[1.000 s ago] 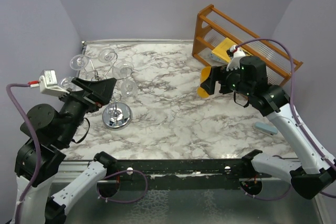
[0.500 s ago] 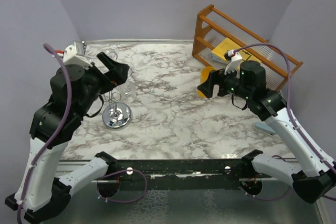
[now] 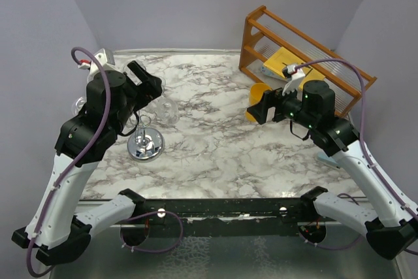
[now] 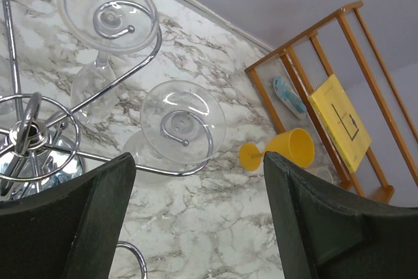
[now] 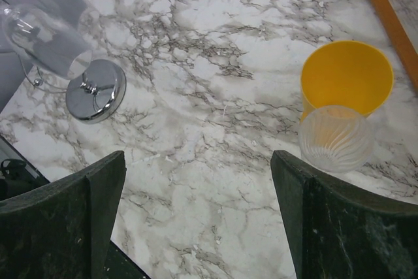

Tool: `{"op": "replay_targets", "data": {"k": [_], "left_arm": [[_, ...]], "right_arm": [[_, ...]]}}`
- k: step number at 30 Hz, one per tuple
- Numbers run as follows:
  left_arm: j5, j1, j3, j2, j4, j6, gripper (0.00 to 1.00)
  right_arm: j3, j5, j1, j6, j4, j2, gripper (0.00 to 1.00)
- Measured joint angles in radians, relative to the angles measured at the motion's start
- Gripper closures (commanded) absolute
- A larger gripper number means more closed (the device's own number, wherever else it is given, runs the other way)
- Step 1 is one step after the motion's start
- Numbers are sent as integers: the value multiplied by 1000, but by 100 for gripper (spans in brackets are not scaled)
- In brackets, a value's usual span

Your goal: Take the wine glass off the wine glass rack

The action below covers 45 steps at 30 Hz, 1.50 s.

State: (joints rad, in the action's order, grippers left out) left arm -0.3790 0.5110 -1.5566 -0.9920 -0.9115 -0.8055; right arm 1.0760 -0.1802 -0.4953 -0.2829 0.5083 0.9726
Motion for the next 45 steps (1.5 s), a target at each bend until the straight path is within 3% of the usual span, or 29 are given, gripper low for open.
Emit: {"op": "replay_targets", "data": {"k": [20, 45], "left_arm": [[-132, 0, 147, 8, 126, -65, 28], [-175, -14, 190, -60, 214, -30, 54]], "right_arm": [[-48, 11, 0, 0, -61, -71, 7], [-71, 55, 0, 19, -71, -100, 7]]}}
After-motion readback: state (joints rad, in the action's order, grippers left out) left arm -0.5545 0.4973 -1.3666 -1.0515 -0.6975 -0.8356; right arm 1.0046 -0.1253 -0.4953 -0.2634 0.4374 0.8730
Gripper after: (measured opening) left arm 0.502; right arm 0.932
